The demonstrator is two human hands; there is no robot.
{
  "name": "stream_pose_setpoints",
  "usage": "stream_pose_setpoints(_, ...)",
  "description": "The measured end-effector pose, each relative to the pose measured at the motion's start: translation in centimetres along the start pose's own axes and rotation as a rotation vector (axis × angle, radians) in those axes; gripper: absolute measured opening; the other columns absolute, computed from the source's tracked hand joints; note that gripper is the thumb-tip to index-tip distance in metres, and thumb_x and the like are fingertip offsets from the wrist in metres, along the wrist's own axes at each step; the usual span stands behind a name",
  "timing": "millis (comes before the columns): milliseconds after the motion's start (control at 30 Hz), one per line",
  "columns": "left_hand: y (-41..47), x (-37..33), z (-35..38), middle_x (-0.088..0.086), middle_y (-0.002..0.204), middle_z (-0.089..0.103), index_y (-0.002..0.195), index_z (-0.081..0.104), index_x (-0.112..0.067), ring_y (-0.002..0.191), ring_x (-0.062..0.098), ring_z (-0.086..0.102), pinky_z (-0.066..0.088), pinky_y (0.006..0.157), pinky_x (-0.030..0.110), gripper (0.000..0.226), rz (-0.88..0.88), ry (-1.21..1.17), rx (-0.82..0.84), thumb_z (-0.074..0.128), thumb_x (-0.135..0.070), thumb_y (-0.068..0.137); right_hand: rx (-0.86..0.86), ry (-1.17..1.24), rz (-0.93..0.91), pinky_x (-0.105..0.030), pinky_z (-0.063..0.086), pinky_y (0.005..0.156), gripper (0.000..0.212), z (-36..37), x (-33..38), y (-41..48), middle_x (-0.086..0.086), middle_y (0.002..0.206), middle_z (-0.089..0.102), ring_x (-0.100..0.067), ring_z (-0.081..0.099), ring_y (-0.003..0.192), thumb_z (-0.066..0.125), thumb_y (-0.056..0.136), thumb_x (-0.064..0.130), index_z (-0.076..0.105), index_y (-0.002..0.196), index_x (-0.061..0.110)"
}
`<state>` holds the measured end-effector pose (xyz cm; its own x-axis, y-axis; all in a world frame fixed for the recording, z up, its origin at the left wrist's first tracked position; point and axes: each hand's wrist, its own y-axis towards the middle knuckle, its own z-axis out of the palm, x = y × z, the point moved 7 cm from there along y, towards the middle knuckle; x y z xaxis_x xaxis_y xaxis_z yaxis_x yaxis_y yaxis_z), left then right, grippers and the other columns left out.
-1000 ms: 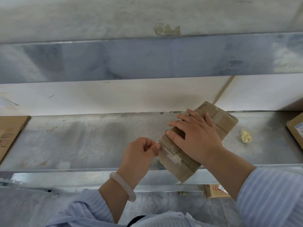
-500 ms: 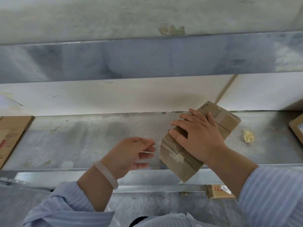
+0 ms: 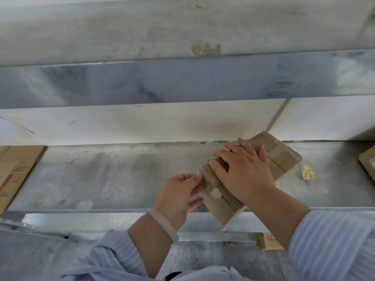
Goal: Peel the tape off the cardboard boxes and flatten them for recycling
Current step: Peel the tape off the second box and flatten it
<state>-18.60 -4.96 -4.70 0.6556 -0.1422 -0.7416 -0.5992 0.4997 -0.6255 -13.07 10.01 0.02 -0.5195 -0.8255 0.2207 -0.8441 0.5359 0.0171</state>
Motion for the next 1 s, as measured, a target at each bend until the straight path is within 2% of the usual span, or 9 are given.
stream_pose_setpoints(100,0.1,0.3,0.5,0.009,0.083,0.067,0.094,0.063,-0.004,0.082,0.020,0.063,0.051,0.092,0.042,0.009,-0.047,-0.109,0.044,0.057,-0.010,0.095,0.005,0.007,0.001,-0.056,-0.001,0.118,0.060,0.0,-0.1,0.1,0.018,0.149,0.036,-0.013,0.009,0.147,0.012,0.085,0.071,0.045,0.131,0.049)
stream_pose_setpoints(267,0.0,-0.8,0.7,0.007,0.070,0.063,0.082,0.058,-0.005,0.067,0.017,0.060,0.054,0.068,0.030,0.017,-0.002,-0.048,0.055,0.049,-0.004,0.097,0.010,0.027,0.009,-0.054,-0.001,0.118,0.057,0.0,-0.3,0.1,0.018,0.149,0.036,-0.012,0.009,0.147,0.015,0.086,0.072,0.046,0.130,0.050)
stream_pose_setpoints(400,-0.5,-1.5,0.3,0.003,0.069,0.069,0.079,0.057,-0.008,0.072,0.017,0.066,0.052,0.072,0.032,0.019,0.027,0.023,0.081,0.051,-0.002,0.096,0.018,0.028,0.005,-0.054,-0.002,0.118,0.057,0.0,-0.2,0.1,0.018,0.149,0.036,-0.012,0.008,0.147,0.015,0.087,0.072,0.046,0.130,0.049)
stream_pose_setpoints(533,-0.6,-1.5,-0.2,0.005,0.071,0.070,0.082,0.058,-0.007,0.067,0.015,0.067,0.053,0.073,0.033,0.014,0.061,-0.006,0.084,0.054,-0.001,0.094,0.020,0.028,0.001,-0.054,-0.002,0.118,0.056,-0.1,-0.2,0.0,0.018,0.149,0.036,-0.013,0.008,0.147,0.016,0.088,0.071,0.046,0.130,0.049)
stream_pose_setpoints(700,-0.3,-1.3,-0.4,0.007,0.077,0.071,0.093,0.065,-0.007,0.069,0.016,0.068,0.057,0.071,0.031,0.006,0.087,-0.060,0.087,0.060,-0.005,0.091,0.012,0.029,-0.004,-0.054,-0.002,0.118,0.053,-0.1,-0.1,0.0,0.017,0.148,0.037,-0.013,0.009,0.147,0.019,0.090,0.069,0.047,0.129,0.049)
stream_pose_setpoints(767,-0.3,-1.6,-0.6,0.006,0.080,0.072,0.091,0.069,-0.009,0.072,0.014,0.068,0.057,0.070,0.027,0.010,0.156,0.027,0.082,0.060,-0.006,0.091,0.007,0.033,-0.002,-0.054,-0.002,0.118,0.054,-0.2,-0.1,0.0,0.017,0.148,0.038,-0.013,0.010,0.147,0.018,0.089,0.069,0.047,0.129,0.048)
stream_pose_setpoints(900,-0.7,-2.7,-1.3,0.001,0.077,0.074,0.084,0.071,-0.017,0.076,0.012,0.070,0.057,0.070,0.023,0.016,0.415,0.286,-0.059,0.062,-0.005,0.090,0.011,0.041,0.000,-0.054,-0.002,0.118,0.054,-0.1,-0.1,0.0,0.018,0.148,0.037,-0.012,0.009,0.147,0.018,0.088,0.070,0.047,0.128,0.049)
stream_pose_setpoints(1000,-1.4,-3.1,-1.2,-0.005,0.077,0.073,0.078,0.067,-0.028,0.077,0.015,0.069,0.058,0.074,0.032,0.024,0.595,0.458,-0.132,0.065,-0.006,0.088,0.014,0.041,0.007,-0.053,-0.003,0.118,0.052,-0.1,-0.2,0.0,0.018,0.148,0.037,-0.012,0.008,0.147,0.020,0.089,0.070,0.047,0.129,0.049)
